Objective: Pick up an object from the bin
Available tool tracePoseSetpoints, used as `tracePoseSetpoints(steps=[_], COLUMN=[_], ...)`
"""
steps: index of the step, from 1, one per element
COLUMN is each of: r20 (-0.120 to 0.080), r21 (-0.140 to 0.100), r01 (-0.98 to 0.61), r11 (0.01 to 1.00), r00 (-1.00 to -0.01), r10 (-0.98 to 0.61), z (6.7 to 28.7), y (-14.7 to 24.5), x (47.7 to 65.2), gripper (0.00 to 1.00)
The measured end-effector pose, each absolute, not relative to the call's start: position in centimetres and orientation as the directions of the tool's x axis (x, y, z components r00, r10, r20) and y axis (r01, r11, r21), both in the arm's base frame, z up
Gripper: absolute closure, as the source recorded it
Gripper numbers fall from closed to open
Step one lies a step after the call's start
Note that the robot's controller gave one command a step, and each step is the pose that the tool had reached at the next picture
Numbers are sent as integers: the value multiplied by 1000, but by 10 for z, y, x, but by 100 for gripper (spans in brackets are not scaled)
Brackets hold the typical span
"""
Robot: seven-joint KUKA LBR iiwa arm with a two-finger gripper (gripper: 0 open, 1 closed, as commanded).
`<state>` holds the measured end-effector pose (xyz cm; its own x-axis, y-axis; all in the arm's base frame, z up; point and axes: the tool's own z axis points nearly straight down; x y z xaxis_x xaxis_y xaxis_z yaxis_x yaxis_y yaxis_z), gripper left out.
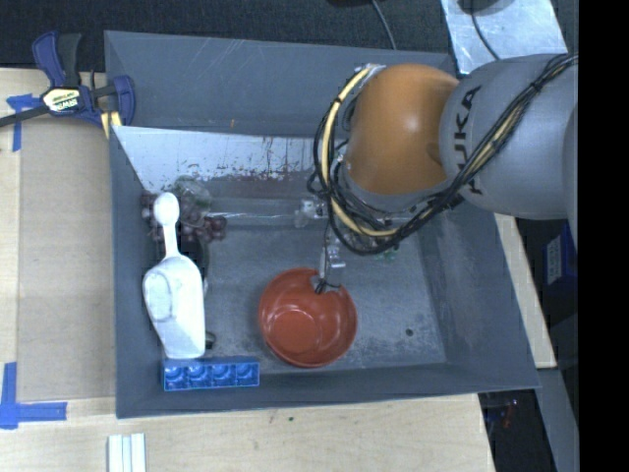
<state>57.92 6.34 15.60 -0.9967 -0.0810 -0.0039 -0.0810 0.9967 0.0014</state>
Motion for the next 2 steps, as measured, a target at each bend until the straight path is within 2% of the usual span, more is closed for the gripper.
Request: tracePoseSetpoints(steps=[1, 2], r20=[-10, -8], r21=[-4, 0], r01=[-434, -114], r11=[901, 993], r00=[-901, -993], r10=[-434, -114], z=[144, 130], y=[67, 20], x=[594, 541], gripper=[0, 0])
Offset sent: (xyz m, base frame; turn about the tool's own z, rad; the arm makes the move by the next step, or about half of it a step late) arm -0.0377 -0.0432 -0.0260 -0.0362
